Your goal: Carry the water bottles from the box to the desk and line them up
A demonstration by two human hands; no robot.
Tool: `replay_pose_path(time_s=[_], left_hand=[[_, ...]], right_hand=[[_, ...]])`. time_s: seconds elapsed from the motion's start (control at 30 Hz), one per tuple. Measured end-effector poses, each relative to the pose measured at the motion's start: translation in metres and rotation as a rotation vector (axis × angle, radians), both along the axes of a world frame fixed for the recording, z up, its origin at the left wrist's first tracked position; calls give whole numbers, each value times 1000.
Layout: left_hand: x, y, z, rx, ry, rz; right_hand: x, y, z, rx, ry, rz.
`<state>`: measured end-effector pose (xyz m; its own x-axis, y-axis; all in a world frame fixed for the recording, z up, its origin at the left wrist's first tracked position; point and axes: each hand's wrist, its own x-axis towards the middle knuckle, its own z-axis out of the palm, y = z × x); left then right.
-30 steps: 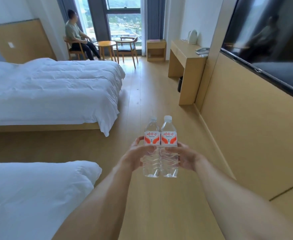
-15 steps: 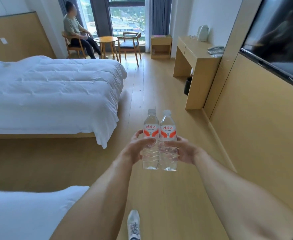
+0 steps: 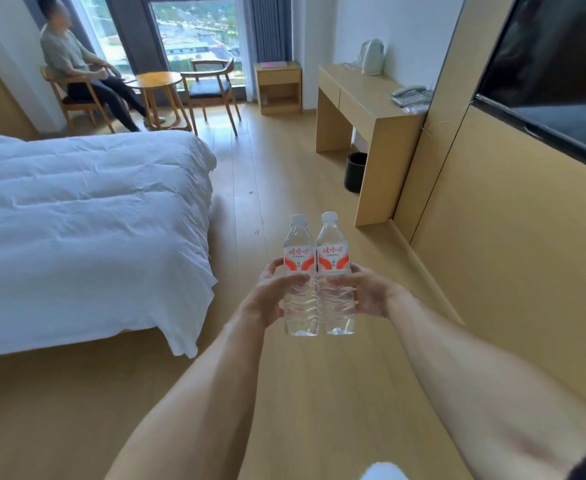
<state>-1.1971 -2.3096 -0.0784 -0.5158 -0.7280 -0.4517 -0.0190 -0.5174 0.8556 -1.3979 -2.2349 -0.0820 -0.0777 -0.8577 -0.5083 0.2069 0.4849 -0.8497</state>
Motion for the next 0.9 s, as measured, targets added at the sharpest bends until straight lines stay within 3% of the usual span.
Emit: replay_pose_path(time_s=[0.43,0.9], left_hand=[[-78,-194,-18,-22,-4,76],[-193,-406,-18,25,7,148]], right_hand=[[-82,-206,-27,-45,-47,83],[-200,-429,-19,-35,-102,162]])
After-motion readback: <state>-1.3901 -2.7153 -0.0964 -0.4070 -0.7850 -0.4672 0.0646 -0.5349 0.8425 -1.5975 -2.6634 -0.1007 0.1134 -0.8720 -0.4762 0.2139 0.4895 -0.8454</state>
